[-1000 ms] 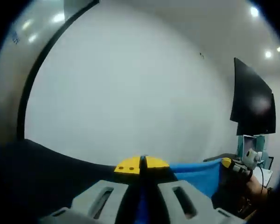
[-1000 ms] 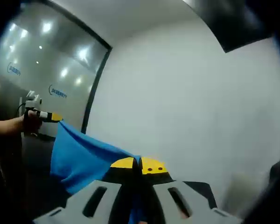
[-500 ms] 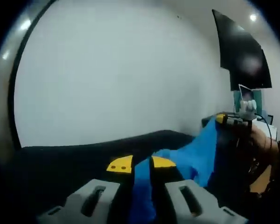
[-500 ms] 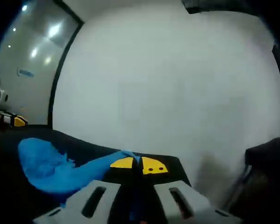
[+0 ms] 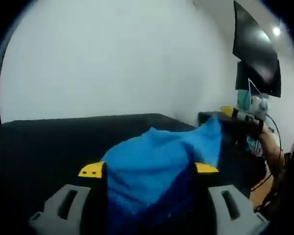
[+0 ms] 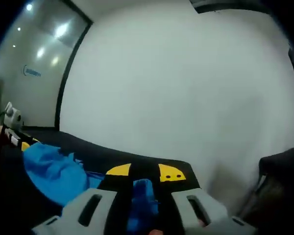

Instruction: Spread out the cloth and fold it

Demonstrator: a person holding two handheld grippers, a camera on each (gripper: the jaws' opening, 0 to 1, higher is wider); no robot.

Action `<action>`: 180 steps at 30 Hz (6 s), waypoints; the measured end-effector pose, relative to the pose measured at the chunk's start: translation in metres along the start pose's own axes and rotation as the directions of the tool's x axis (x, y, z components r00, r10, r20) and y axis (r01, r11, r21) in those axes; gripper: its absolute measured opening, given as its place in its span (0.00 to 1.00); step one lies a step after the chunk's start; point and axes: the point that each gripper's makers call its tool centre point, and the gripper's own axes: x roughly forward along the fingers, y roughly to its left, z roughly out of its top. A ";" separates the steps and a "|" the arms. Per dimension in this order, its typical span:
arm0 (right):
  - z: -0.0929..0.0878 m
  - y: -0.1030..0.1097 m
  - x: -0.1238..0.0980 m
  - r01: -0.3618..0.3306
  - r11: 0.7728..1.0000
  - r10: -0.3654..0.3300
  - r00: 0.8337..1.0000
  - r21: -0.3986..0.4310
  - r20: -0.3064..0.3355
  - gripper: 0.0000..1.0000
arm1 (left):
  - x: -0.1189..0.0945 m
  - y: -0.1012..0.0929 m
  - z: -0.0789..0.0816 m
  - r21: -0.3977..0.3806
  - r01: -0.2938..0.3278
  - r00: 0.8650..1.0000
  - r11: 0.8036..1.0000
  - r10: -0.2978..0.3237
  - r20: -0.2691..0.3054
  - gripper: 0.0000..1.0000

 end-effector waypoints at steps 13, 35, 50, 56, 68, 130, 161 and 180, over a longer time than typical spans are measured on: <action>0.007 -0.002 -0.011 -0.016 0.999 0.014 0.999 0.032 0.044 0.16 | -0.069 -0.168 -0.093 0.221 0.697 0.694 0.683 -0.562 -0.450 0.07; 0.002 -0.010 -0.022 -0.043 0.994 0.038 0.998 0.103 0.047 0.16 | -0.171 -0.072 -0.029 0.117 0.573 0.797 0.811 -0.518 -0.311 0.04; -0.121 0.214 -0.038 -0.526 0.834 0.548 0.752 0.167 -0.367 0.31 | -0.175 -0.179 -0.099 0.184 0.812 0.566 0.554 -0.668 -0.483 0.04; -0.078 0.187 -0.026 -0.527 0.836 0.548 0.801 0.153 -0.240 0.01 | -0.175 -0.174 -0.099 0.203 0.791 0.599 0.577 -0.663 -0.449 0.11; 0.098 -0.012 0.002 0.010 1.000 -0.007 0.994 -0.029 0.106 0.00 | -0.112 -0.052 -0.046 0.366 0.308 0.950 0.878 -0.262 -0.171 0.26; 0.295 -0.041 0.077 0.323 0.862 -0.166 0.908 -0.390 0.385 0.00 | -0.203 0.004 0.265 0.242 -0.388 0.859 0.889 0.254 0.444 0.03; 0.126 0.066 0.013 -0.305 0.905 0.333 0.942 -0.298 0.049 0.27 | -0.030 -0.156 0.106 0.474 0.022 1.000 0.881 -0.029 0.008 0.03; 0.091 0.240 -0.034 -0.635 0.694 0.687 0.725 -0.341 0.048 0.13 | -0.048 -0.215 0.102 0.515 0.211 0.975 0.831 -0.218 -0.048 0.03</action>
